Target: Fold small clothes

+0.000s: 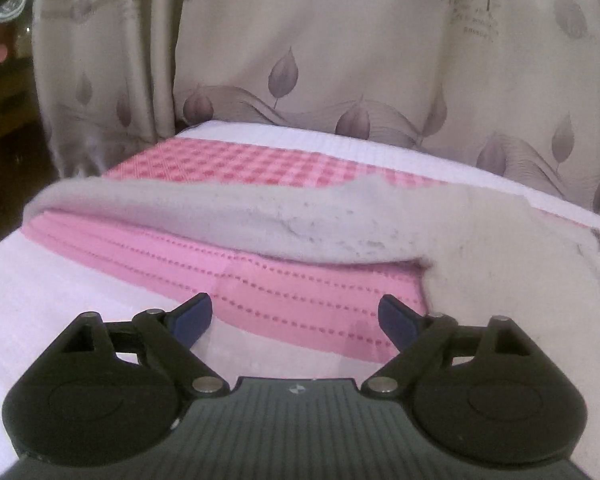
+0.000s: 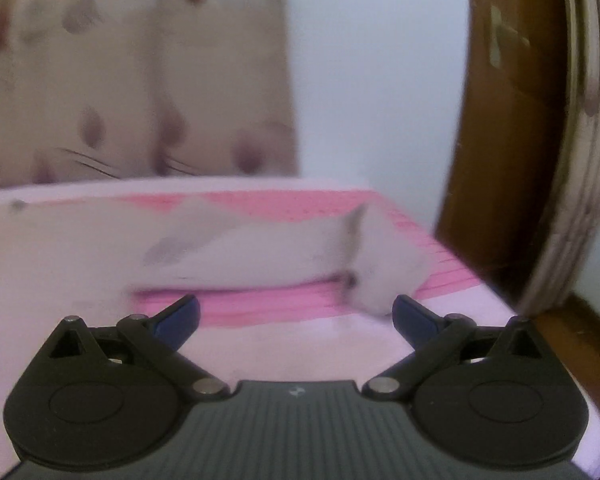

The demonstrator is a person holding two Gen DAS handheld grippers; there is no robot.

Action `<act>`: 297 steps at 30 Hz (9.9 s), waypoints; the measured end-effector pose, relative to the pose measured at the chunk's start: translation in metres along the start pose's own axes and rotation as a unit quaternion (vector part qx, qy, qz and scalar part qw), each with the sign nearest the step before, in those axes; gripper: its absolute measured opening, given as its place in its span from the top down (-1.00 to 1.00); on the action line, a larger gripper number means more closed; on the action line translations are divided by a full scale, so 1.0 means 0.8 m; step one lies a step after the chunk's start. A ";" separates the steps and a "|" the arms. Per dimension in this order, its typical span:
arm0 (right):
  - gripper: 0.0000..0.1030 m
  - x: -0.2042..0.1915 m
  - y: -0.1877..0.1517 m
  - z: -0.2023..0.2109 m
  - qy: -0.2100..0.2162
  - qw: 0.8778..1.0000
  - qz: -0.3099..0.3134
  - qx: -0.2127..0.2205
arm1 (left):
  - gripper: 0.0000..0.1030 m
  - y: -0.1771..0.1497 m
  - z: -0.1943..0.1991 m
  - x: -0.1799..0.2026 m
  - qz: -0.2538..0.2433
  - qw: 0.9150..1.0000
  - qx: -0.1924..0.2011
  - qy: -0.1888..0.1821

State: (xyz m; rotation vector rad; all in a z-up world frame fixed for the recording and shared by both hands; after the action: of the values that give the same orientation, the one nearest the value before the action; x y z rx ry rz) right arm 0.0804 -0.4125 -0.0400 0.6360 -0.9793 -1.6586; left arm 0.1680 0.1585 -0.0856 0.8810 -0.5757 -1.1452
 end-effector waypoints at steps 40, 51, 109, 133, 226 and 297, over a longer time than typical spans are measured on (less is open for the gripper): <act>-0.51 0.097 -0.027 -0.068 0.030 0.996 0.070 -0.056 | -1.00 0.003 -0.011 -0.007 0.032 0.998 -0.038 0.043; 0.57 0.209 0.031 -0.124 -0.046 0.997 -0.048 -0.034 | -1.00 0.003 -0.014 0.002 0.010 0.997 -0.047 0.065; -0.63 0.149 -0.057 0.054 0.346 0.887 -0.306 0.000 | -1.00 0.001 -0.011 0.002 0.012 0.995 -0.050 0.081; 0.48 -0.065 -0.169 0.204 0.154 0.972 -0.174 -0.044 | -1.00 -0.001 -0.007 -0.024 0.082 0.996 -0.033 0.030; 0.84 0.282 0.092 -0.107 0.271 0.782 -0.553 0.097 | -1.00 -0.036 0.028 0.111 0.013 0.976 -0.042 -0.212; -1.00 -0.437 0.004 -0.041 0.340 0.927 0.097 -0.128 | -1.00 0.036 -0.009 -0.182 0.208 0.965 -0.048 -0.154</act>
State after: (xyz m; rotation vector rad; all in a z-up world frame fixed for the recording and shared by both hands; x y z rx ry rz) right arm 0.2133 -0.0895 -0.0768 0.8256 -0.3020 -1.2204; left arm 0.1407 0.3018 -0.0597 0.4673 -0.9062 -0.9190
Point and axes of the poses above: each gripper's, at about its wrist camera, not at the fingertips, and z roughly against the way its jaws point, x to its right, y to its top, the point moved 1 cm from there along -z, roughly the way its jaws point, and after that the axes turned 7 degrees about y, right-handed, at the moved point
